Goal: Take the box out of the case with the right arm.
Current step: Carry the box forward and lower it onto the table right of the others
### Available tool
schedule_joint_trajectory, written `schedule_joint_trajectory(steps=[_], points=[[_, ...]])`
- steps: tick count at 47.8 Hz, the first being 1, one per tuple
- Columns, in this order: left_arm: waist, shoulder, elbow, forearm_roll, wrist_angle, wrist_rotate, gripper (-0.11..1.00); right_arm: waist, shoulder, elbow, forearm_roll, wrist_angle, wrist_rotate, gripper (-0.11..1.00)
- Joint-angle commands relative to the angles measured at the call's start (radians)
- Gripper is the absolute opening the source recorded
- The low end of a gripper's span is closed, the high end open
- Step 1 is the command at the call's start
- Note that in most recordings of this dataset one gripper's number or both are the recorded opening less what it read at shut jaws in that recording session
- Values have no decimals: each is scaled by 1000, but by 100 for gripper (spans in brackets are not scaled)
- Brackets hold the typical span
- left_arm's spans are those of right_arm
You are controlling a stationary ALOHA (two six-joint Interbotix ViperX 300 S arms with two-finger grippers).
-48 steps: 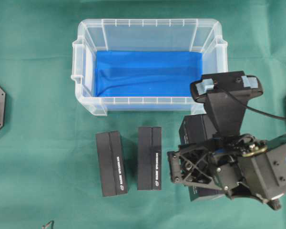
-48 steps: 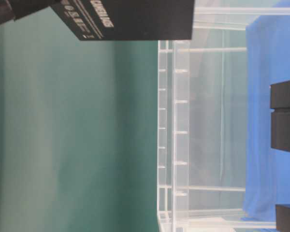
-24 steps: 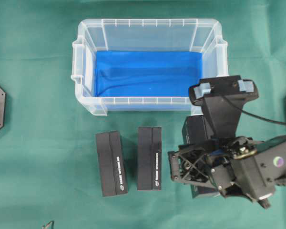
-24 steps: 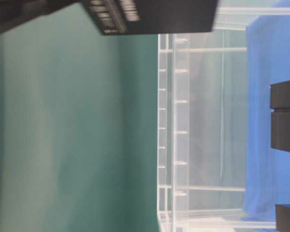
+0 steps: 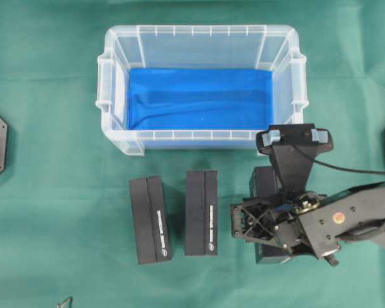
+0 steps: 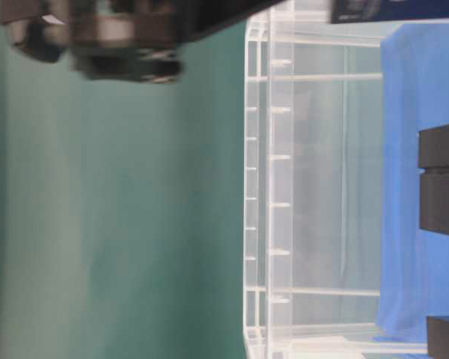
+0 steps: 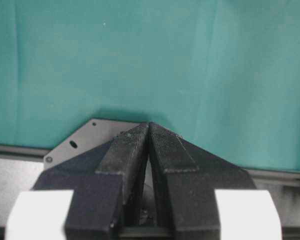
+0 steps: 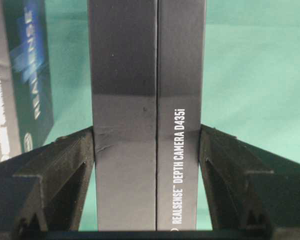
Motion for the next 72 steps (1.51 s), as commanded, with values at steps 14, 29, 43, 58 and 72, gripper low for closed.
schedule_joint_trajectory(steps=[14, 29, 43, 58, 72], points=[[2, 6, -9, 3, -6, -2, 0, -9, 3, 75, 2, -132, 9, 66], [2, 6, -9, 3, -6, 0, 0, -18, 17, 98, 2, -193, 8, 66], [2, 6, -9, 3, -6, 0, 0, -18, 17, 98, 9, -183, 0, 66], [2, 6, -11, 2, -6, 0, 0, -18, 17, 100, 8, -219, -11, 66], [2, 2, -9, 2, -6, -2, 0, -18, 17, 97, 5, -222, -5, 73]])
